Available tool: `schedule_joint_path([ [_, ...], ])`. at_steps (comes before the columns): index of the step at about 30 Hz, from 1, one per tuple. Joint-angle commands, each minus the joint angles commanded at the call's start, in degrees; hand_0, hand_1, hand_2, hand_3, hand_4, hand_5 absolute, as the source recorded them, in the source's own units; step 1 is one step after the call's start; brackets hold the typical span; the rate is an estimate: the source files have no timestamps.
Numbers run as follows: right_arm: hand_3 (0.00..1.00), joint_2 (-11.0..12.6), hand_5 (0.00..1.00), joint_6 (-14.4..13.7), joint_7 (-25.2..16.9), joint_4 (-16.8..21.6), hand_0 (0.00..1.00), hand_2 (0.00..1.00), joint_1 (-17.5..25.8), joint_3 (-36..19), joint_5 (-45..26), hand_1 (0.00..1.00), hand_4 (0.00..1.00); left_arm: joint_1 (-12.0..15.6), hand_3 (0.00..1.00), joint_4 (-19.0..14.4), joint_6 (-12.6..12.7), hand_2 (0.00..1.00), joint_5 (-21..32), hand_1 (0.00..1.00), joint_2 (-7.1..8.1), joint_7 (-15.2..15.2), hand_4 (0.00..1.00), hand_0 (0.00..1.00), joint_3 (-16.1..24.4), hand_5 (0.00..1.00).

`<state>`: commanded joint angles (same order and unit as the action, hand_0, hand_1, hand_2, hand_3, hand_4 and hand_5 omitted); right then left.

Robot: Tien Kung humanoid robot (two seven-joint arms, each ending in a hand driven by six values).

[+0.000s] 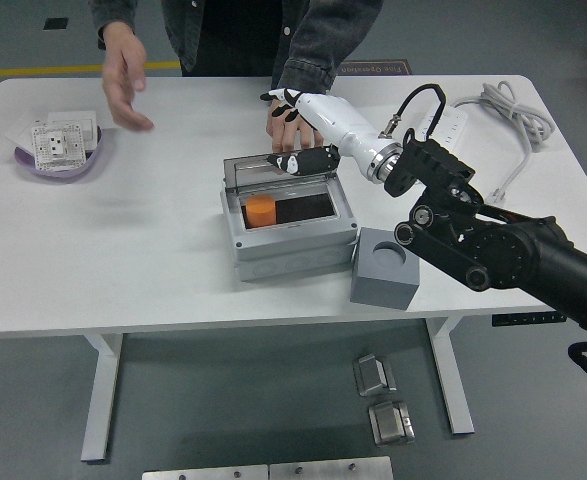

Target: Pick up the cylinder from the cube,place it in the box,flap close box

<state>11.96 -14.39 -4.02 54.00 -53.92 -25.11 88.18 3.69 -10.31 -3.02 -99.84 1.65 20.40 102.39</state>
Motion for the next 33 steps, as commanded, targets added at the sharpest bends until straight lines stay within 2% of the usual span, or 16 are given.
schedule_joint_path([
  [5, 0.860, 1.0, 0.232, -0.1, -0.1, 0.8, 0.778, 0.738, 0.8, 2.5, -1.1, 0.688, 0.768, 0.1, 0.766, 0.0, -0.1, 0.636, 0.2, 0.701, -0.09, -0.2, 0.499, 0.688, -0.3, 0.072],
  [12, 0.855, 4.3, 0.230, -0.1, 0.5, 5.9, 0.783, 0.734, 2.1, 5.5, -1.8, 0.688, 0.763, 0.2, 0.761, 0.0, 0.0, 0.633, 0.1, 0.701, -0.03, -0.2, 0.493, 0.687, 0.2, 0.075],
  [13, 0.852, 4.7, 0.204, -0.2, 0.6, 6.6, 0.784, 0.730, 2.2, 5.8, -1.9, 0.683, 0.728, 0.1, 0.760, 0.0, 0.1, 0.632, 0.3, 0.700, 0.00, -0.3, 0.493, 0.686, 0.1, 0.074],
  [15, 0.852, 5.2, 0.204, -0.2, 0.8, 7.7, 0.784, 0.730, 2.5, 6.4, -1.8, 0.683, 0.728, 0.1, 0.760, 0.0, 0.1, 0.632, 0.5, 0.700, 0.01, -0.3, 0.493, 0.686, -0.1, 0.074],
  [23, 0.850, 5.6, 0.208, -0.5, 1.0, 9.0, 0.781, 0.729, 3.4, 6.7, -1.4, 0.677, 0.719, 0.0, 0.759, 0.0, 0.2, 0.631, 0.7, 0.700, -0.05, -0.5, 0.493, 0.686, -0.4, 0.073],
  [33, 0.850, 6.1, 0.209, -0.3, 1.4, 8.7, 0.777, 0.729, 3.4, 6.1, -0.7, 0.676, 0.715, 0.3, 0.751, 0.0, 0.1, 0.628, -0.4, 0.700, -0.12, -0.2, 0.483, 0.685, 0.7, 0.065],
])
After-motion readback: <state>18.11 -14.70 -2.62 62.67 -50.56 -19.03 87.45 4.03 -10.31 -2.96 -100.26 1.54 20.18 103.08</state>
